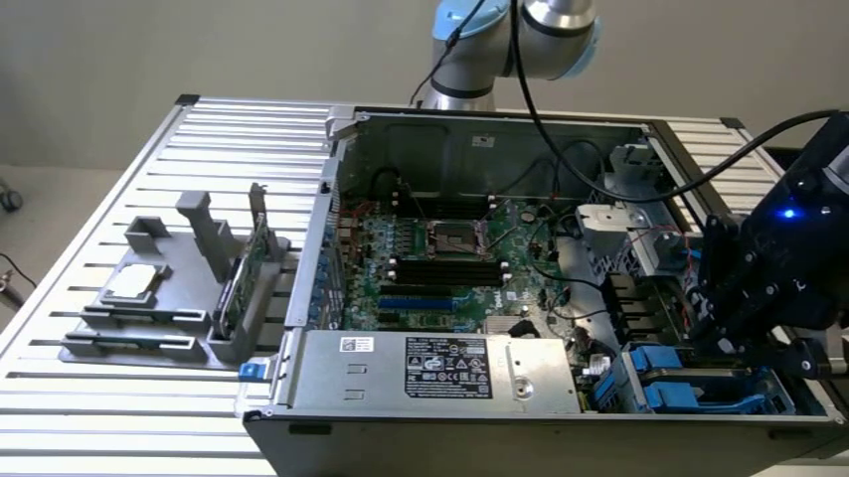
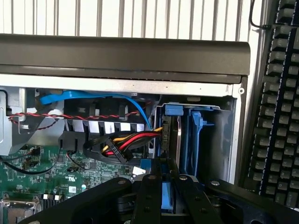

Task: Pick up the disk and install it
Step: 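Insert the second disk wire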

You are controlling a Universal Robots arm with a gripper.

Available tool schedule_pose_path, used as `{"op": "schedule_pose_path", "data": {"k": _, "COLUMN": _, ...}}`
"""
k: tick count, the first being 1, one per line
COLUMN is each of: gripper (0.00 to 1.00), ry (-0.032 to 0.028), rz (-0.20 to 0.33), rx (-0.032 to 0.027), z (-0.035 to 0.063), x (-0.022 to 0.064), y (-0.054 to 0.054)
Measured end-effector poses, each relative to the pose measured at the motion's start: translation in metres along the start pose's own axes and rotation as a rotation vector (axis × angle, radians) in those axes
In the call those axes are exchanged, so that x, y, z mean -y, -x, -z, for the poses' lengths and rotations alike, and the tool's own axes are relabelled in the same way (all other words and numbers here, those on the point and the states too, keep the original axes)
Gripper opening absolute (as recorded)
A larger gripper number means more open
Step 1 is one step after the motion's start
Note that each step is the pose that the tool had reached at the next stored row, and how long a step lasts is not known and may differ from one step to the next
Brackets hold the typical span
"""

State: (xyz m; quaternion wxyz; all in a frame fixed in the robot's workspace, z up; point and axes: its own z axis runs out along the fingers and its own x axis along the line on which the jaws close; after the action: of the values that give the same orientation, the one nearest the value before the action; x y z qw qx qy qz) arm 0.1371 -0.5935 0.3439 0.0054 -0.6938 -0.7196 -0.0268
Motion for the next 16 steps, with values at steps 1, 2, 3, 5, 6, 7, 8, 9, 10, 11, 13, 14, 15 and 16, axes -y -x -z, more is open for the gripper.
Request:
{"op": "schedule_pose_path", "data": {"k": 1, "gripper": 0.17, "ry": 0.0002, "rz": 0.000, "rx": -0.0015, "z": -0.0002, "x": 0.0000, "y": 0.0004}}
{"op": "schedule_pose_path", "data": {"k": 2, "gripper": 0.17, "ry": 0.0004, "rz": 0.000, "rx": -0.0030, "z": -0.0004, "x": 0.0000, "y": 0.0009}}
{"op": "schedule_pose_path", "data": {"k": 3, "gripper": 0.17, "ry": 0.0006, "rz": 0.000, "rx": -0.0047, "z": -0.0006, "x": 0.0000, "y": 0.0015}}
{"op": "schedule_pose_path", "data": {"k": 5, "gripper": 0.17, "ry": 0.0009, "rz": 0.000, "rx": -0.0081, "z": -0.0010, "x": 0.0000, "y": 0.0025}}
{"op": "schedule_pose_path", "data": {"k": 6, "gripper": 0.17, "ry": 0.0011, "rz": 0.000, "rx": -0.0096, "z": -0.0012, "x": 0.0000, "y": 0.0031}}
{"op": "schedule_pose_path", "data": {"k": 7, "gripper": 0.17, "ry": 0.0012, "rz": 0.000, "rx": -0.0113, "z": -0.0014, "x": -0.0001, "y": 0.0036}}
{"op": "schedule_pose_path", "data": {"k": 8, "gripper": 0.17, "ry": 0.0013, "rz": 0.000, "rx": -0.0129, "z": -0.0016, "x": -0.0001, "y": 0.0040}}
{"op": "schedule_pose_path", "data": {"k": 9, "gripper": 0.17, "ry": 0.0015, "rz": 0.000, "rx": -0.0143, "z": -0.0018, "x": -0.0002, "y": 0.0044}}
{"op": "schedule_pose_path", "data": {"k": 10, "gripper": 0.17, "ry": 0.0016, "rz": 0.000, "rx": -0.0160, "z": -0.0020, "x": -0.0004, "y": 0.0046}}
{"op": "schedule_pose_path", "data": {"k": 11, "gripper": 0.17, "ry": 0.0017, "rz": 0.000, "rx": -0.0175, "z": -0.0022, "x": -0.0005, "y": 0.0048}}
{"op": "schedule_pose_path", "data": {"k": 13, "gripper": 0.17, "ry": 0.0019, "rz": -0.001, "rx": -0.0211, "z": -0.0025, "x": -0.0010, "y": 0.0049}}
{"op": "schedule_pose_path", "data": {"k": 14, "gripper": 0.17, "ry": 0.0020, "rz": -0.001, "rx": -0.0233, "z": -0.0026, "x": -0.0013, "y": 0.0049}}
{"op": "schedule_pose_path", "data": {"k": 15, "gripper": 0.17, "ry": 0.0021, "rz": -0.001, "rx": -0.0255, "z": -0.0027, "x": -0.0016, "y": 0.0050}}
{"op": "schedule_pose_path", "data": {"k": 16, "gripper": 0.17, "ry": 0.0021, "rz": -0.001, "rx": -0.0275, "z": -0.0028, "x": -0.0018, "y": 0.0050}}
